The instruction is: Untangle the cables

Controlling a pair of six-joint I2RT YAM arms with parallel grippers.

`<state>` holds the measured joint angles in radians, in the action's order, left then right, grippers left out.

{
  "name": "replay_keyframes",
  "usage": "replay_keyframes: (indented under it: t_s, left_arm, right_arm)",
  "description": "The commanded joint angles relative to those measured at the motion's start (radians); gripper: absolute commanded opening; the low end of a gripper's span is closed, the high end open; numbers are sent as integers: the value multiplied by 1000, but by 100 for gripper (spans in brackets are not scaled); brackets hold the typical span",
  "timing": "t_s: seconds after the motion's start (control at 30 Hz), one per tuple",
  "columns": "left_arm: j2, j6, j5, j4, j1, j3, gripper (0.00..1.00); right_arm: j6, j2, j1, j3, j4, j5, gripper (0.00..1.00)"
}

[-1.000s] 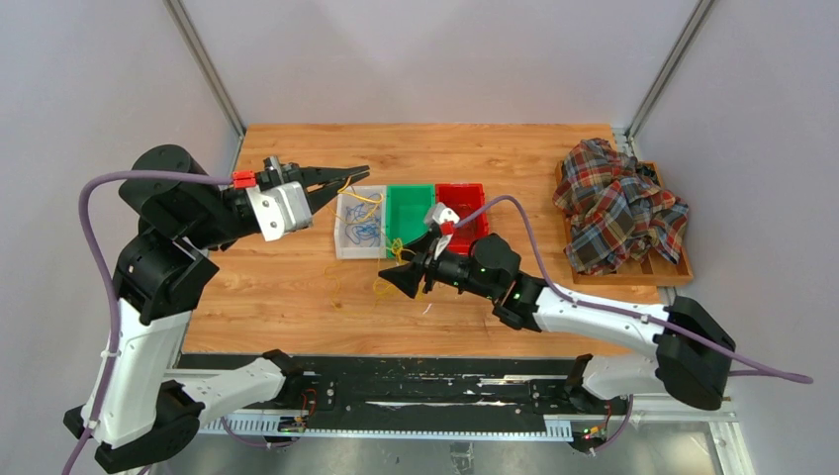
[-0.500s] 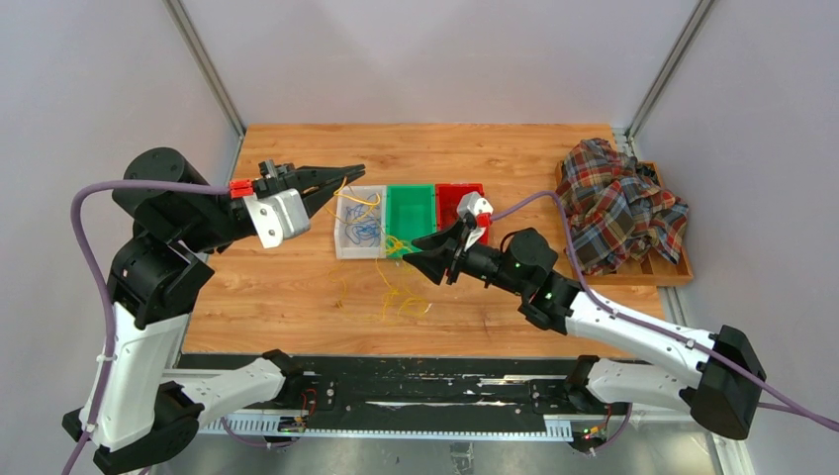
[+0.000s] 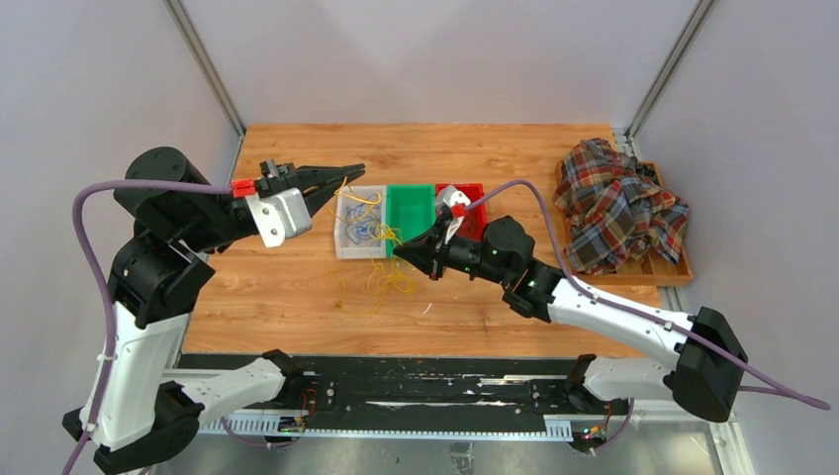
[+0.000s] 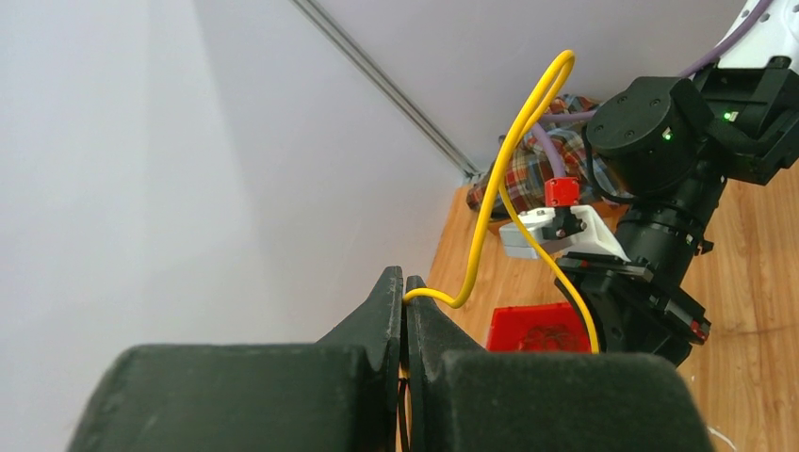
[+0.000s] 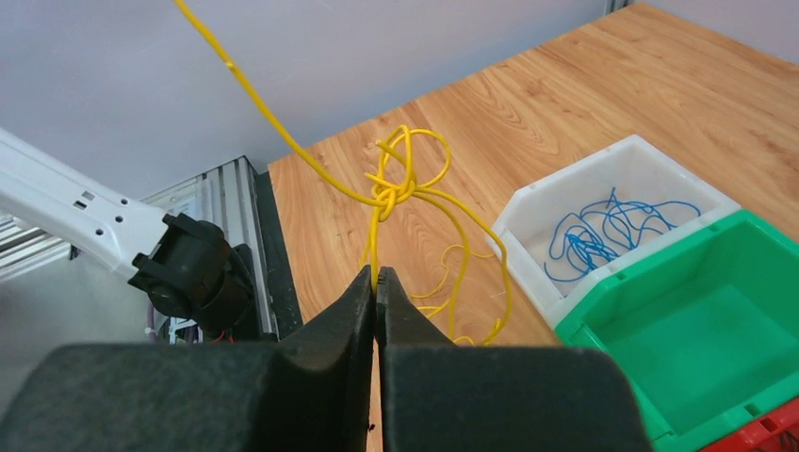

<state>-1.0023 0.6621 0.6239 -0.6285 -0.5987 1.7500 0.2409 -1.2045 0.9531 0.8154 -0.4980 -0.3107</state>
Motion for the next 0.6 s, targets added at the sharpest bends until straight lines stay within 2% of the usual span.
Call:
replay_keyframes:
  t_s: [0.0,0.13,0.33,0.47,0.57]
  left_arm:
    - [22,19,-14,9,-4,15,0]
    - [33,54,-49,3,-5,-5,0]
    - [25,82,-193,39,-3,1,0]
    - [37,30,-234,146,-4,-23,1]
    - [29,-45,-192,160,-4,-9,1]
  right_arm:
    - [-4,46,-21,19,46,84,1]
    - [44,131,-56,-68,49,114,1]
    - [69,244,-81,-198,105,106,1]
    - [71,266,-81,-229,149,74,1]
    - [85,237,-80,-212,137,18,1]
